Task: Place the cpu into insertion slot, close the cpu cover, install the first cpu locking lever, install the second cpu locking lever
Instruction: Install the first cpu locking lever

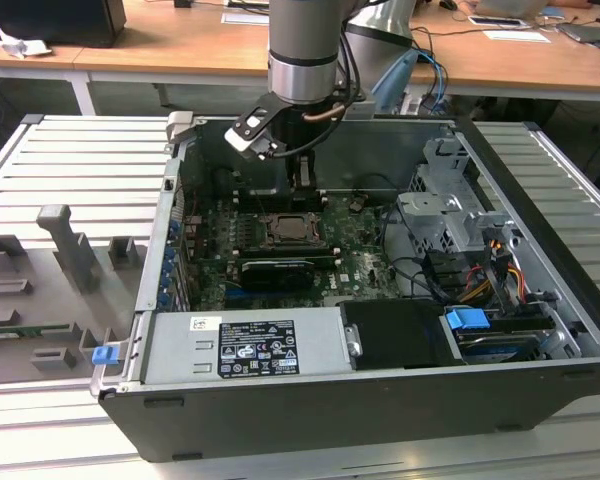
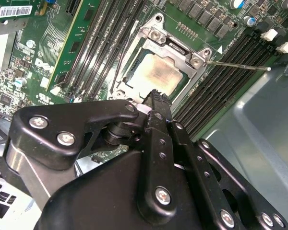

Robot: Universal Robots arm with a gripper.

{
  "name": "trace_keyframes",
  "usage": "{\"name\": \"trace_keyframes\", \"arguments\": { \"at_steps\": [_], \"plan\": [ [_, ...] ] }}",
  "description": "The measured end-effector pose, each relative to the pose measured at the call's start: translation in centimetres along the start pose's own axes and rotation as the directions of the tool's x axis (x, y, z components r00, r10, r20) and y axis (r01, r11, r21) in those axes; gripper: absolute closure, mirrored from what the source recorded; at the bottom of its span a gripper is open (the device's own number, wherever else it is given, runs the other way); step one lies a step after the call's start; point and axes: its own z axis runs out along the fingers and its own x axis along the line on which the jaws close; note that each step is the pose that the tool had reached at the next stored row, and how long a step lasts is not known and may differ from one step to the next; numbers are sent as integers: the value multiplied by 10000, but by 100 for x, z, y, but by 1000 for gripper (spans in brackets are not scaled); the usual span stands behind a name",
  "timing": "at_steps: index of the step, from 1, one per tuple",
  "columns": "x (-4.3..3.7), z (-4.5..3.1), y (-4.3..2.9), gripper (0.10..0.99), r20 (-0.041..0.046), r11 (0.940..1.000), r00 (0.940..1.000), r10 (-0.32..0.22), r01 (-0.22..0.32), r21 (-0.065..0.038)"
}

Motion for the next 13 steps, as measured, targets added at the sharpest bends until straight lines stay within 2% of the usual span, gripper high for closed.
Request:
{"name": "trace_keyframes", "arguments": {
  "at_steps": [13],
  "plan": [
    [-1,-46,0,980,2,10000,10000,0,0,1]
  ]
}}
